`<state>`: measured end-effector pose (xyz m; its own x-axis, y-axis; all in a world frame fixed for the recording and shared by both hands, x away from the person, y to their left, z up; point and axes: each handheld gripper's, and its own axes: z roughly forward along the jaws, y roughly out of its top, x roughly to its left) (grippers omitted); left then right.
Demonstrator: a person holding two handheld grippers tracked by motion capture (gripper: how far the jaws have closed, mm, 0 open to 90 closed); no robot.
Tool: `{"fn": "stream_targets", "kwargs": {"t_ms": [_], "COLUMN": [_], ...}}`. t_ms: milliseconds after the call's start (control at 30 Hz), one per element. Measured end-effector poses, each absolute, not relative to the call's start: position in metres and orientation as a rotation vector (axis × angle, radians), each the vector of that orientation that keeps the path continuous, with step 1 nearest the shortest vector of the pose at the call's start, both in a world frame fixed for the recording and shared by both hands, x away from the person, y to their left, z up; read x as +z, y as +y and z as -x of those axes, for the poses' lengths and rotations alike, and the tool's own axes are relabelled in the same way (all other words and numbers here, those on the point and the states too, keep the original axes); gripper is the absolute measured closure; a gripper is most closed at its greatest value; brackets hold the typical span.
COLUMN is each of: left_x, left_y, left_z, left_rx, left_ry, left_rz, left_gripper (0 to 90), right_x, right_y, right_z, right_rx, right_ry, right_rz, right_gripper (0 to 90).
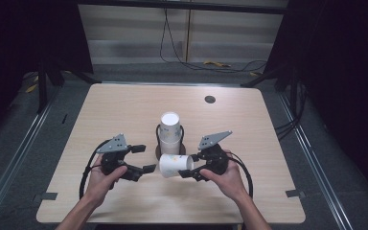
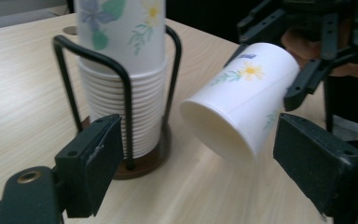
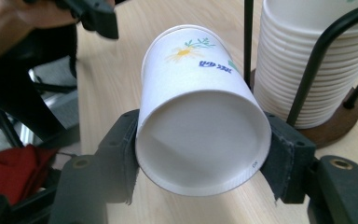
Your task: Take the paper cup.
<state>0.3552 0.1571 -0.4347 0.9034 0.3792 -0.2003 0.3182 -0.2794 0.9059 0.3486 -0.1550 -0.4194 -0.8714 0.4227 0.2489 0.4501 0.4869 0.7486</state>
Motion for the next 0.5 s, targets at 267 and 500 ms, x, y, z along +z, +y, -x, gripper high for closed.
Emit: {"fn": "stream_targets", "kwargs": {"t_ms": [267,500], "left_x": [-0.4364,-0.4355], "left_y": [0.1505,0.1487], "left_z": [-0.3518,-0.351], "left_rx": [0.024,-0.011], "left_ry": [0.491,0.477], "left_rz": [-1.876,-1.826], "left_gripper": [15.8,15.6], "right_x": [-0.4193,-0.4188], "right_y": [-0.1611,-0.1634], "right_z": [-0.3493,-0.3492], "right_rx": [-1.458,-1.533], "right_ry": [-2.608,-2.529], "right_rz": [0.799,0.78], "right_gripper": [37.0,37.0]}}
